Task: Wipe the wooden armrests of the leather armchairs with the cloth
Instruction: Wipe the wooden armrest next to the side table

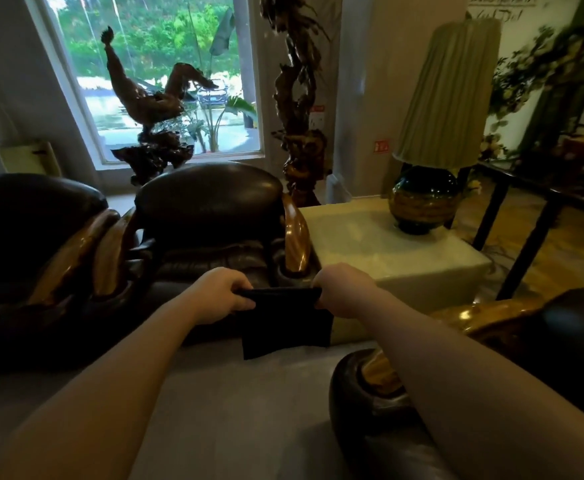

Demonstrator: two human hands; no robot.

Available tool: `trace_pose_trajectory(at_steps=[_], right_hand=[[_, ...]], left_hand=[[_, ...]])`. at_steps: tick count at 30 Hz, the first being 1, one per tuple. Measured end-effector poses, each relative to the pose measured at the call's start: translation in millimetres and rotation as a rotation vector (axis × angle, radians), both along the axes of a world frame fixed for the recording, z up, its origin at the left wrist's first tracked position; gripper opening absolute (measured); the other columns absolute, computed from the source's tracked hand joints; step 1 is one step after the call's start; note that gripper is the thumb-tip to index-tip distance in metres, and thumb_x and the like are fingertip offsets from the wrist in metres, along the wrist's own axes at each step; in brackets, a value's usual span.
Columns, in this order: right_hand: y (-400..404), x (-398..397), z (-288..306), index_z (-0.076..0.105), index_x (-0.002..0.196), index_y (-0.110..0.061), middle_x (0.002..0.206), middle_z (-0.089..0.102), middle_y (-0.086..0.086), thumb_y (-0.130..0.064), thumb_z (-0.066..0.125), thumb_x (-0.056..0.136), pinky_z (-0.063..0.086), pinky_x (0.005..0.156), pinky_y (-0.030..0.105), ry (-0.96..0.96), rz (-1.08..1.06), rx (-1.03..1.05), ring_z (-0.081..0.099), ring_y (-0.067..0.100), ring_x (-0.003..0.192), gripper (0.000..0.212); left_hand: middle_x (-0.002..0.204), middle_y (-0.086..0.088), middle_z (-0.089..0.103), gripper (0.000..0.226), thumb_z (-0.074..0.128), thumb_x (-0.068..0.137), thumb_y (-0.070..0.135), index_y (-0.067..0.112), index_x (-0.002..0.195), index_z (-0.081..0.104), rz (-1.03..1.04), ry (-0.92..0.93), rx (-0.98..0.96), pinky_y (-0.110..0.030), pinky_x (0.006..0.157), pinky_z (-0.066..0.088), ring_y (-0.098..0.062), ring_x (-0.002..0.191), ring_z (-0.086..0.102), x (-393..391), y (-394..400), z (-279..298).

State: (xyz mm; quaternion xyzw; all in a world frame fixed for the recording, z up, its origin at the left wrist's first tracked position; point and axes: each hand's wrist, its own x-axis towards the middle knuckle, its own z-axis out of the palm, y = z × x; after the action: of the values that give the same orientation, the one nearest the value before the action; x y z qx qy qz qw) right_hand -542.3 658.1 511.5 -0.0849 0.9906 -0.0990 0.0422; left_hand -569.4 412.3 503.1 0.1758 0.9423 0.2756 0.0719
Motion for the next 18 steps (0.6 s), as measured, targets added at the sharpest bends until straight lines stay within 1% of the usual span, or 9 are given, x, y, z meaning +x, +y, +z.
trace_pose_trajectory(at_steps=[2, 4, 8, 12, 15, 17, 18], right_hand=[[-1.3, -26.5, -4.3, 0.073, 0.099, -0.019, 0.086, 0.065, 0.001, -0.019, 0.066, 0.086, 0.056, 0.073, 0.037, -0.01, -0.016, 0.004, 0.062, 0.021, 0.08, 0.015], [-4.2, -54.9, -5.2, 0.074, 0.096, -0.019, 0.082, 0.064, 0.0, -0.019, 0.066, 0.085, 0.053, 0.067, 0.034, -0.005, -0.032, 0.023, 0.062, 0.02, 0.077, 0.013], [-11.3, -114.8, 0.1, 0.072, 0.088, -0.02, 0.076, 0.063, -0.002, -0.02, 0.065, 0.085, 0.053, 0.065, 0.033, 0.011, -0.077, 0.038, 0.061, 0.017, 0.073, 0.008], [-10.9, -169.6, 3.8, 0.072, 0.087, -0.023, 0.072, 0.06, -0.006, -0.022, 0.067, 0.084, 0.041, 0.055, 0.027, 0.038, -0.123, 0.04, 0.057, 0.011, 0.068, 0.005], [-6.8, -202.2, -0.2, 0.071, 0.087, -0.023, 0.072, 0.06, -0.007, -0.024, 0.068, 0.084, 0.038, 0.054, 0.026, 0.026, -0.139, 0.043, 0.056, 0.01, 0.067, 0.005], [-0.8, -224.1, -6.6, 0.068, 0.079, -0.026, 0.072, 0.06, -0.007, -0.024, 0.067, 0.084, 0.037, 0.054, 0.026, 0.002, -0.149, 0.045, 0.056, 0.01, 0.067, 0.006], [3.2, -236.2, -10.5, 0.064, 0.073, -0.029, 0.072, 0.06, -0.007, -0.023, 0.066, 0.085, 0.037, 0.052, 0.025, -0.008, -0.157, 0.036, 0.056, 0.009, 0.066, 0.014]], left_hand=[[0.082, 0.009, 0.067, 0.027, 0.077, 0.075, 0.031, 0.054, 0.077, 0.064, 0.002, -0.016, 0.026, -0.019, 0.062, 0.047, 0.005, 0.073, 0.063, -26.6, -0.8, -3.3], [0.083, 0.01, 0.066, 0.022, 0.077, 0.075, 0.031, 0.05, 0.076, 0.065, -0.009, -0.011, 0.025, -0.018, 0.061, 0.047, 0.004, 0.073, 0.063, -56.2, -3.2, -3.5], [0.086, 0.01, 0.064, 0.017, 0.075, 0.077, 0.029, 0.042, 0.077, 0.064, -0.041, 0.004, 0.027, -0.018, 0.062, 0.044, -0.004, 0.076, 0.062, -119.8, -4.5, 8.9], [0.089, 0.01, 0.063, 0.019, 0.073, 0.08, 0.024, 0.04, 0.08, 0.062, -0.09, -0.006, 0.009, -0.018, 0.063, 0.041, -0.005, 0.081, 0.061, -178.8, 1.8, 20.0], [0.092, 0.01, 0.062, 0.02, 0.071, 0.082, 0.023, 0.04, 0.083, 0.061, -0.124, -0.011, -0.008, -0.018, 0.064, 0.041, -0.004, 0.084, 0.059, -217.4, 8.7, 17.8], [0.092, 0.01, 0.062, 0.02, 0.07, 0.082, 0.023, 0.04, 0.084, 0.061, -0.13, -0.021, -0.017, -0.018, 0.065, 0.042, -0.004, 0.084, 0.059, -240.7, 15.2, 10.2], [0.093, 0.01, 0.062, 0.02, 0.07, 0.082, 0.023, 0.04, 0.084, 0.061, -0.134, -0.031, -0.019, -0.019, 0.066, 0.043, -0.004, 0.084, 0.059, -252.6, 18.6, 5.5]])
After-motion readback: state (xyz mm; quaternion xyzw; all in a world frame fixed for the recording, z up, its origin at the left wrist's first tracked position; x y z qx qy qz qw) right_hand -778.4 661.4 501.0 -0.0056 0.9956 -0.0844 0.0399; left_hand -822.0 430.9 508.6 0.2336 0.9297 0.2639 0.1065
